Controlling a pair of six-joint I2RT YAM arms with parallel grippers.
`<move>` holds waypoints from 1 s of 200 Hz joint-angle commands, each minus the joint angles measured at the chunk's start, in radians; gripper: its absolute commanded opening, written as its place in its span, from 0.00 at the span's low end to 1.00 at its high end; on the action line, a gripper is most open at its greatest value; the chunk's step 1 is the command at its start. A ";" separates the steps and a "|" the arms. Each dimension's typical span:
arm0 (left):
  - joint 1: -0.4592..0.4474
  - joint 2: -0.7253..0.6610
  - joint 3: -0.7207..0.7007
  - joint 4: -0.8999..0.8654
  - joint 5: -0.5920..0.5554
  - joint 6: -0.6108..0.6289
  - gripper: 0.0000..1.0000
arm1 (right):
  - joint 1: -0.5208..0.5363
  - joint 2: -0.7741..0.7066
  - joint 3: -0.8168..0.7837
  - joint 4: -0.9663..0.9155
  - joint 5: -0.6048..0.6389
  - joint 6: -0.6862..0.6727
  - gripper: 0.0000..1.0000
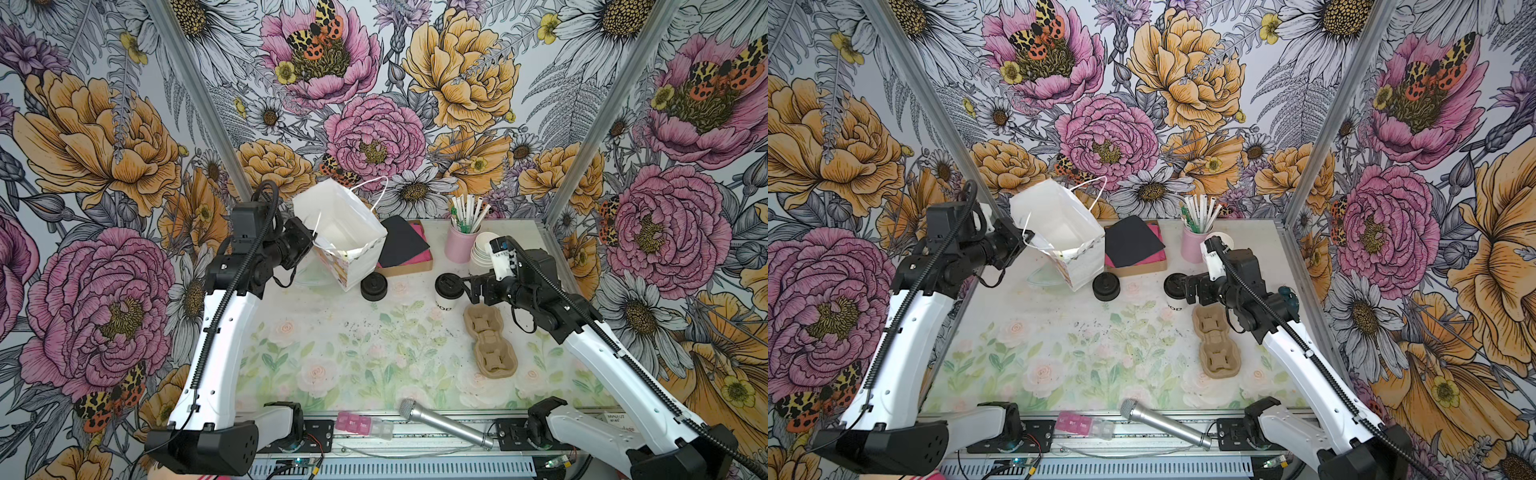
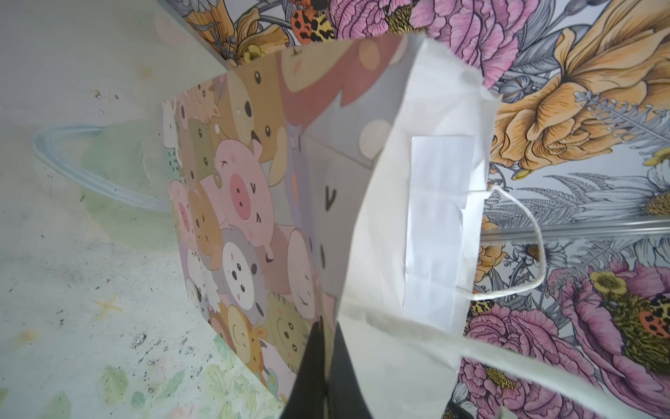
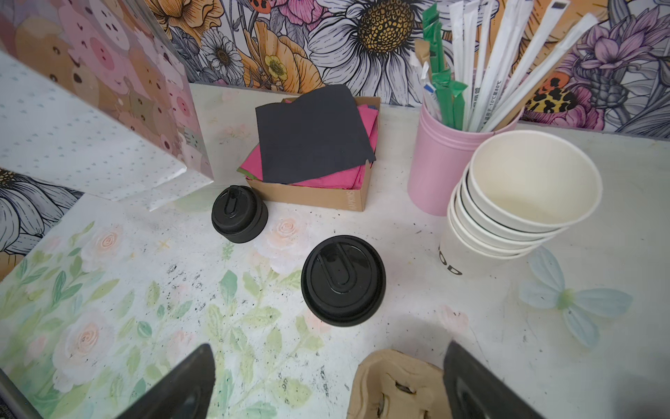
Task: Pack a coffee takeout order
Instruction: Place the lid on the takeout bag.
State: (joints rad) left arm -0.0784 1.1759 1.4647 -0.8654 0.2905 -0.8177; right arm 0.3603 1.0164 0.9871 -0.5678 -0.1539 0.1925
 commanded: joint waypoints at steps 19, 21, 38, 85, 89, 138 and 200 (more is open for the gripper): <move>-0.086 -0.136 -0.146 0.003 0.041 -0.077 0.00 | -0.003 -0.073 -0.041 -0.063 0.092 0.023 0.96; -0.091 -0.141 -0.151 0.004 0.043 -0.079 0.00 | -0.003 -0.074 -0.043 -0.069 0.097 0.022 0.96; -0.131 -0.187 -0.198 0.004 0.046 -0.103 0.00 | -0.003 -0.078 -0.054 -0.112 0.139 0.027 0.96; -0.204 -0.265 -0.307 0.004 0.081 -0.154 0.00 | -0.003 -0.067 -0.075 -0.176 0.185 0.058 0.95; -0.208 -0.272 -0.315 0.003 0.082 -0.156 0.00 | -0.003 -0.067 -0.077 -0.178 0.185 0.062 0.94; -0.216 -0.324 -0.398 0.005 0.102 -0.166 0.00 | -0.003 -0.057 -0.090 -0.218 0.187 0.102 0.92; -0.203 -0.296 -0.449 0.005 0.102 -0.104 0.00 | -0.003 -0.003 -0.106 -0.275 0.202 0.133 0.82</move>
State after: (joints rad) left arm -0.2878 0.8684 1.0298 -0.8764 0.3740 -0.9588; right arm 0.3603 0.9878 0.8959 -0.8093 0.0238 0.2981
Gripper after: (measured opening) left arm 0.046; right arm 0.839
